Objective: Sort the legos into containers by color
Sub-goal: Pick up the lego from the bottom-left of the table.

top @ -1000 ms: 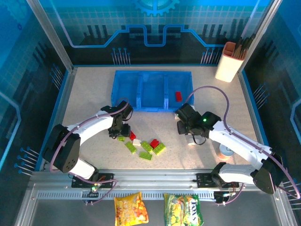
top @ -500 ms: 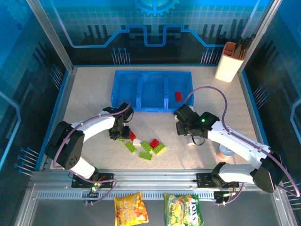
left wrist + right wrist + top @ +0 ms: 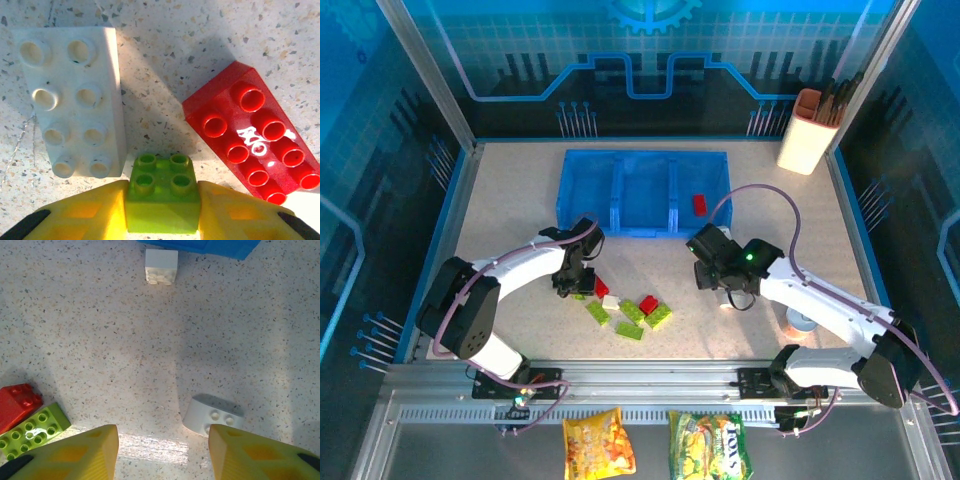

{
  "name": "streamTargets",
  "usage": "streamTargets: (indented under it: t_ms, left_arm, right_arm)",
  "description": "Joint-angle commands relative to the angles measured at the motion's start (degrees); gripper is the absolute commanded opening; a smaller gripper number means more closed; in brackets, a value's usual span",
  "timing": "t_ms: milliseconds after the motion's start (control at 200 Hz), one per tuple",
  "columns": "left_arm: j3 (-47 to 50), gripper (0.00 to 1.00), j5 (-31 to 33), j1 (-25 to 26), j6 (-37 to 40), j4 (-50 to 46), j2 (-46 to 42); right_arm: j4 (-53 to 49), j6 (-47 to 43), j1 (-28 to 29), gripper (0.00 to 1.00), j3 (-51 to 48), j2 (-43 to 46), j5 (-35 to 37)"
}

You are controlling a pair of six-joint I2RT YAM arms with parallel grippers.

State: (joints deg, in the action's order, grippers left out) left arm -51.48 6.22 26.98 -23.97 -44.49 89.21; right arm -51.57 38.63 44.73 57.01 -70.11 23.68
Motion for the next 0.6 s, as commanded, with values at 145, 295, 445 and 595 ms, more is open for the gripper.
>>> streamTargets:
  t_ms: [145, 295, 445, 595]
  left_arm:
    - [0.2, 0.37, -0.41, -0.36, 0.5, -1.18, -1.23]
    - [-1.19, 0.37, -0.43, -0.35, 0.57, -3.3, -3.54]
    - [-3.51, 0.36, -1.13, -0.35, 0.67, -5.7, -5.93]
    - [-7.05, 0.36, -1.85, -0.27, 0.68, -8.05, -7.09]
  right_arm:
    - [-2.44, 1.26, 1.15, 0.52, 2.06, -0.03, 1.93]
    - [-2.57, 1.51, 1.21, 0.52, 1.9, 0.23, 2.23]
    - [-2.57, 1.72, 1.24, 0.52, 1.7, 0.41, 2.32]
    - [-2.74, 1.8, 1.55, 0.52, 1.8, 0.76, 2.42]
